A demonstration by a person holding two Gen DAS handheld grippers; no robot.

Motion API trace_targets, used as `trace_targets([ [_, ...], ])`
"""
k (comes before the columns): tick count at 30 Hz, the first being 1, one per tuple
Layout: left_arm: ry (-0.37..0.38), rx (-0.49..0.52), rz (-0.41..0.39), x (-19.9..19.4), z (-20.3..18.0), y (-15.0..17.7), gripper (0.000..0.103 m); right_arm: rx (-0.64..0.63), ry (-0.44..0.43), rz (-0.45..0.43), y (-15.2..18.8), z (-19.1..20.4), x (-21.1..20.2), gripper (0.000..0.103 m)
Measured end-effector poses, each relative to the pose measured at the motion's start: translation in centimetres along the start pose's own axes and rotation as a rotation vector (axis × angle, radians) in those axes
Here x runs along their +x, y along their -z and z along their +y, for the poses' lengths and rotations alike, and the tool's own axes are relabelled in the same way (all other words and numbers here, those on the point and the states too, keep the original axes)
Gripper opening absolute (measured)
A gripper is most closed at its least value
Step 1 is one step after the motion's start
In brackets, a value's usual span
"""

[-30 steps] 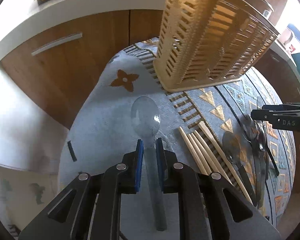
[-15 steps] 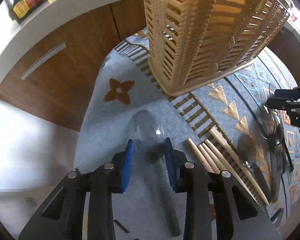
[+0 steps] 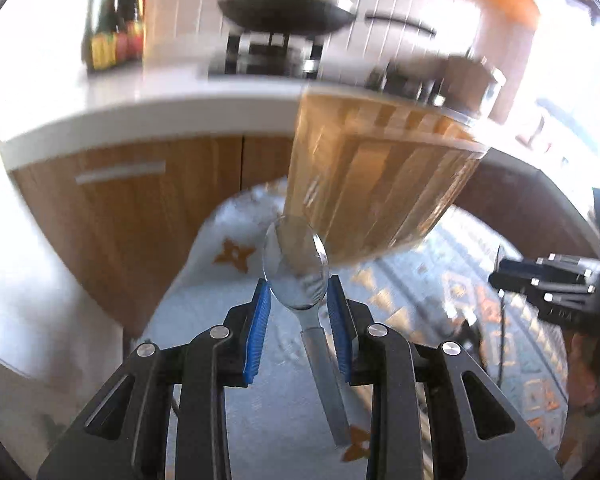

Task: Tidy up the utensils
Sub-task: 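Lift both clear spoons over the tan basket and open both grippers to drop them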

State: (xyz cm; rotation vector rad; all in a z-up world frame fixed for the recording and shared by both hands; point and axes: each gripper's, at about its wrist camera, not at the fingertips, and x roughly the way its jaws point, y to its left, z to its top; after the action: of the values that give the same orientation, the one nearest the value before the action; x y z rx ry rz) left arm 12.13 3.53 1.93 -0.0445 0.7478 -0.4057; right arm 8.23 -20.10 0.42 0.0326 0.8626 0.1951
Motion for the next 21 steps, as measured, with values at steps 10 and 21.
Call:
trace_targets([
  [10, -0.010, 0.020, -0.318, -6.3, -3.1, -3.3, 0.027, 0.027, 0.000, -0.303, -1.7, -1.3, -7.4, 0.030],
  [21, -0.028, 0.055, -0.550, -8.2, -5.4, -11.7, 0.027, 0.065, 0.116, -0.653, -13.1, -0.4, -12.2, 0.030],
])
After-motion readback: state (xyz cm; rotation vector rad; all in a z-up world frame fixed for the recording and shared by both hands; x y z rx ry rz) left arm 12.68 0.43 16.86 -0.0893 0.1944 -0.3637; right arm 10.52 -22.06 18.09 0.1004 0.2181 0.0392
